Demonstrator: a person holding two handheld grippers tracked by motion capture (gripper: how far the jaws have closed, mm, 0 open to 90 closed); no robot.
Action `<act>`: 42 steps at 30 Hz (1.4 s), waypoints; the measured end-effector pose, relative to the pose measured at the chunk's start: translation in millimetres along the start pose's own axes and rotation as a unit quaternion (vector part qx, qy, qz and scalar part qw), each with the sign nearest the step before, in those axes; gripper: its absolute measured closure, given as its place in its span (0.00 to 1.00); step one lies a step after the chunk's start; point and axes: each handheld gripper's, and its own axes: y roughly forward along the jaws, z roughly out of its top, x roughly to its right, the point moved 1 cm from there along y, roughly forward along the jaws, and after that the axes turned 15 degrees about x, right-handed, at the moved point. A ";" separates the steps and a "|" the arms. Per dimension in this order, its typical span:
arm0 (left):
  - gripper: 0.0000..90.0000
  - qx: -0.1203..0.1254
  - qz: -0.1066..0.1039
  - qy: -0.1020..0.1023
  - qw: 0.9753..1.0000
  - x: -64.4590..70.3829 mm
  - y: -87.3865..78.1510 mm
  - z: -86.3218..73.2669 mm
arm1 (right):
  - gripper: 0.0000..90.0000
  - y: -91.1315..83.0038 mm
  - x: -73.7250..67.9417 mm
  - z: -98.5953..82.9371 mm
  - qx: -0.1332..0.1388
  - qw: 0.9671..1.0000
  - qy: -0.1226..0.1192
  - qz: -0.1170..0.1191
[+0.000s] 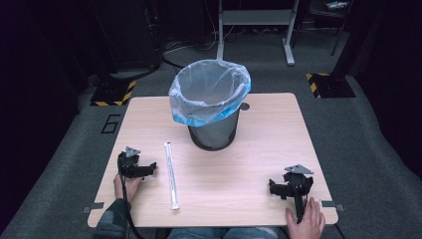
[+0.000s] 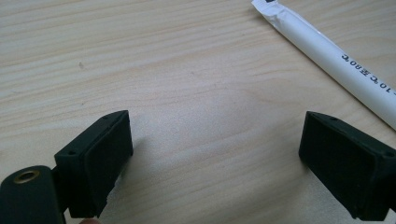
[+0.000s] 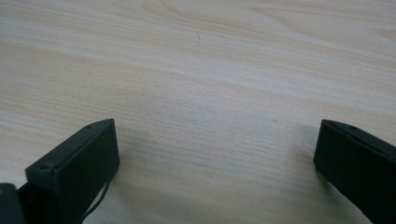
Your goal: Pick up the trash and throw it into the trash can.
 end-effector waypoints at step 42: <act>0.02 -0.049 0.001 -0.033 0.998 47.3 7.1 20.9 | 0.00 0.0 -0.5 0.1 0.000 1.000 0.003 -0.001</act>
